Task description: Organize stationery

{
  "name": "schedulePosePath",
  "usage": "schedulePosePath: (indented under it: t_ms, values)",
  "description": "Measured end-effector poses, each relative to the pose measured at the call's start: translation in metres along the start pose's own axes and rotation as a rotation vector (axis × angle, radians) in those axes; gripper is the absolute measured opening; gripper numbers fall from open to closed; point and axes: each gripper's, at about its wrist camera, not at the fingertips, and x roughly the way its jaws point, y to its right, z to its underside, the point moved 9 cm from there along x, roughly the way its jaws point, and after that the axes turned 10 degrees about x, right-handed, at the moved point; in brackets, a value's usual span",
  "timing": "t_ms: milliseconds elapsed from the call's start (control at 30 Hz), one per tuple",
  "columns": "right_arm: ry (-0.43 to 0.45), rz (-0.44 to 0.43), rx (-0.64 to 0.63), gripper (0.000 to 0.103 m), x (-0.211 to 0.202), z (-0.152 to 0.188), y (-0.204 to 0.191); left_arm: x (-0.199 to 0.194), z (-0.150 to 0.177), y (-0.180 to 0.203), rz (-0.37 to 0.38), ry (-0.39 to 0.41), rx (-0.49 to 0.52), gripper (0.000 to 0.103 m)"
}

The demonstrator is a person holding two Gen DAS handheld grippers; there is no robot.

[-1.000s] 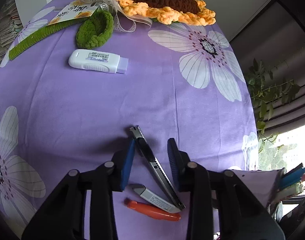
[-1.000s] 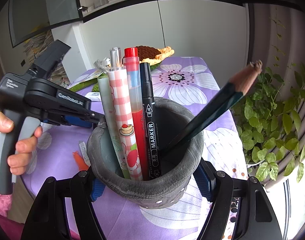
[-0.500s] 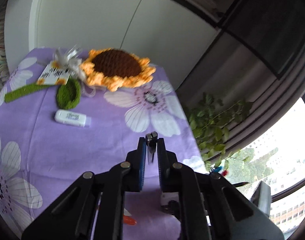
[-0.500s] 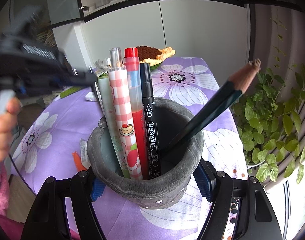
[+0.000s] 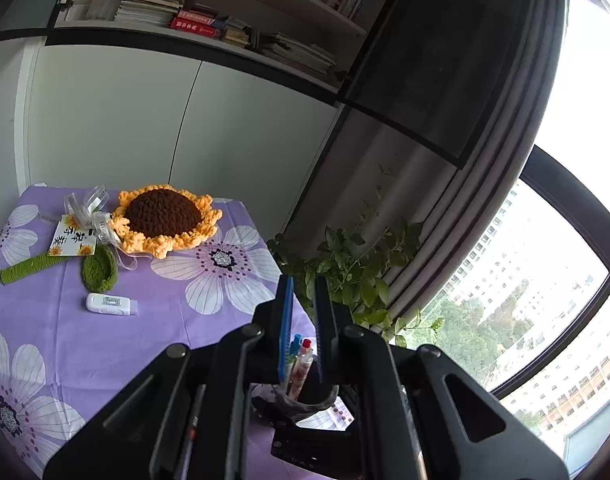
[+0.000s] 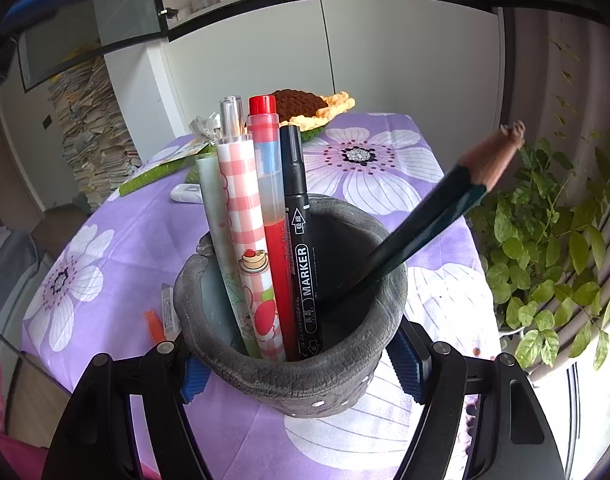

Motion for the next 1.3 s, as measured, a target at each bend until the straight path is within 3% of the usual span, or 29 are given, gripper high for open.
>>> schedulePosePath:
  t_ms: [100, 200, 300, 367, 433, 467, 600, 733, 833, 1067, 1167, 1300]
  values:
    - [-0.002, -0.005, -0.005, 0.075, 0.002, 0.000, -0.003, -0.003, -0.003, 0.005, -0.017, 0.018, 0.042, 0.008]
    - [-0.001, -0.004, 0.000, 0.075, 0.002, 0.000, -0.004, 0.014, 0.018, -0.003, -0.020, -0.088, 0.046, 0.008]
    - [0.012, 0.004, 0.017, 0.075, 0.001, -0.003, 0.001, 0.035, 0.059, -0.016, -0.039, -0.253, 0.056, 0.019]
    - [0.030, 0.035, 0.013, 0.075, -0.003, -0.005, 0.008, 0.044, 0.080, -0.024, -0.062, -0.311, 0.040, 0.025]
    - [0.044, 0.081, 0.002, 0.075, -0.007, -0.006, 0.016, 0.053, 0.097, -0.021, -0.046, -0.373, 0.033, 0.045]
    - [0.053, 0.106, -0.004, 0.075, -0.009, -0.006, 0.020, 0.056, 0.104, -0.018, -0.033, -0.396, 0.037, 0.050]
    - [0.067, 0.143, 0.012, 0.075, -0.024, 0.000, 0.036, 0.071, 0.124, -0.005, -0.052, -0.435, 0.109, 0.054]
    - [0.073, 0.164, 0.031, 0.075, -0.039, 0.006, 0.047, 0.090, 0.143, -0.008, -0.049, -0.498, 0.075, 0.050]
    - [0.074, 0.161, 0.043, 0.075, -0.048, 0.010, 0.053, 0.105, 0.158, -0.014, -0.063, -0.556, 0.044, 0.038]
    - [0.096, 0.152, 0.060, 0.075, -0.060, 0.014, 0.059, 0.116, 0.186, -0.019, -0.101, -0.661, -0.012, 0.037]
    - [0.099, 0.142, 0.070, 0.075, -0.061, 0.017, 0.058, 0.120, 0.193, -0.019, -0.117, -0.675, 0.002, 0.012]
    - [0.104, 0.122, 0.069, 0.075, -0.062, 0.019, 0.055, 0.122, 0.195, -0.024, -0.122, -0.667, 0.005, 0.009]
